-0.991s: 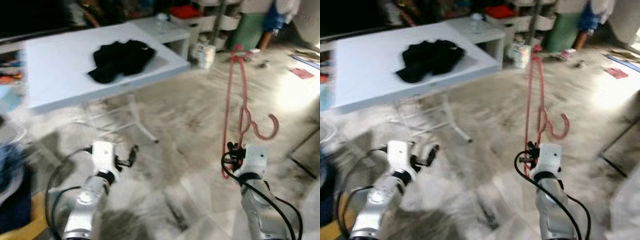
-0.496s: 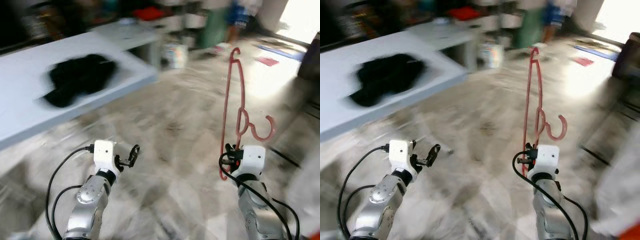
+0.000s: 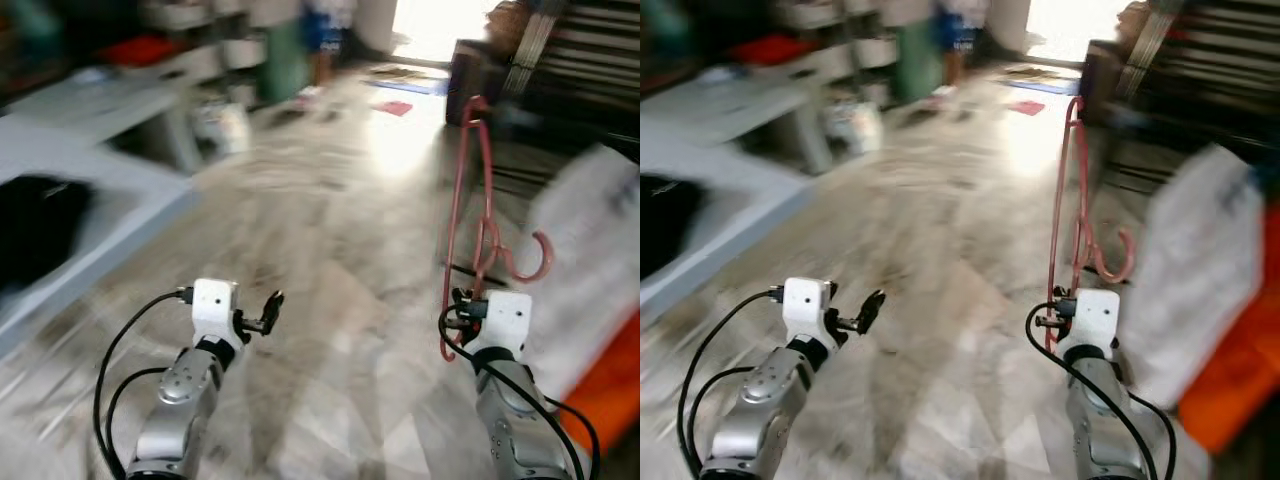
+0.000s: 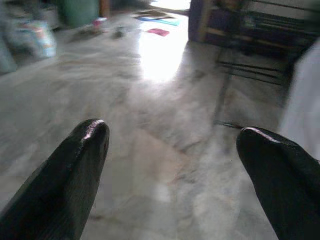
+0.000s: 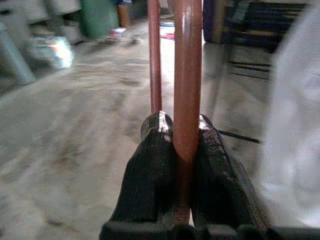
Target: Hang hanger
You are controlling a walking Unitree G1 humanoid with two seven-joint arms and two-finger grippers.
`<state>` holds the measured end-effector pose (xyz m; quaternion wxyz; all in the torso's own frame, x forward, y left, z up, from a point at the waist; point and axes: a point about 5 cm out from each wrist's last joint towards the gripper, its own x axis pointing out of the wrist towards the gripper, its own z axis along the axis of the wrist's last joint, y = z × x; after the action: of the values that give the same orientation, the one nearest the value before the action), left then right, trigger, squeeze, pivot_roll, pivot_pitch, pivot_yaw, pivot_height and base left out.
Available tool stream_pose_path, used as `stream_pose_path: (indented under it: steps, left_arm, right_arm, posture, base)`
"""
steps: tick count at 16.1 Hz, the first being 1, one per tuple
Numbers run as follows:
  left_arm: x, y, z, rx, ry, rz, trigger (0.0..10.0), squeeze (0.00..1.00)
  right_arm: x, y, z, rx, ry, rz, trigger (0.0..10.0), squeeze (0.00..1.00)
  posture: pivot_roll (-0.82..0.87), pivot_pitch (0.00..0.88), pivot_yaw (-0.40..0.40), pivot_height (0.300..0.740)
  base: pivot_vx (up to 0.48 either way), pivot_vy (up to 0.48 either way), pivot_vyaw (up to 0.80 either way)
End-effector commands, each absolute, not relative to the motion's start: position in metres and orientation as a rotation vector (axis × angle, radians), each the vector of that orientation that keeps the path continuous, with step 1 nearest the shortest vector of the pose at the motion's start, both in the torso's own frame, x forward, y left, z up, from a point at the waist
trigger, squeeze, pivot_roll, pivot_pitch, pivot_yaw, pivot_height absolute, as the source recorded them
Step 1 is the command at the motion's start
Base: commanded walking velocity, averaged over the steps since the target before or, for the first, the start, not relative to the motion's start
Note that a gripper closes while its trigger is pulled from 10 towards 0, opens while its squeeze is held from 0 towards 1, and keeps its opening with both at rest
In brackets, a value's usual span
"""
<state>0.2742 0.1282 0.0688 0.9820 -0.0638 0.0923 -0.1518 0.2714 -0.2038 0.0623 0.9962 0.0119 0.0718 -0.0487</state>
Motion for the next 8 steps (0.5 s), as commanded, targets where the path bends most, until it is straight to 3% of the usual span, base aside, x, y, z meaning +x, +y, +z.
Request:
stream_pose_path:
  steps: [1,6,8]
  left_arm:
    - [0.2722,0.1275,0.0678,-0.125,0.196,-0.317,10.0,0.00]
    - [0.2715,0.1265,0.0662,-0.120,0.205,-0.326,10.0,0.00]
    - [0.2715,0.1263,0.0642,-0.100,0.218,-0.314,10.0,0.00]
  right_arm:
    - [0.2715,-0.2056,0.0636,0.029,0.140,-0.110,10.0,0.00]
    - [0.2724,-0.2049,0.0638,0.028,0.142,-0.110,10.0,0.00]
    - [0.2727,-0.2055,0.0630,0.031,0.151,-0.111,10.0,0.00]
  posture:
    - [-0.03,0.000,0.018,0.740]
    - [-0.03,0.000,0.015,0.740]
    - [-0.03,0.000,0.013,0.740]
  base:
    - [0.000,0.424,-0.80]
    - [0.000,0.424,-0.74]
    - [0.000,0.221,0.00]
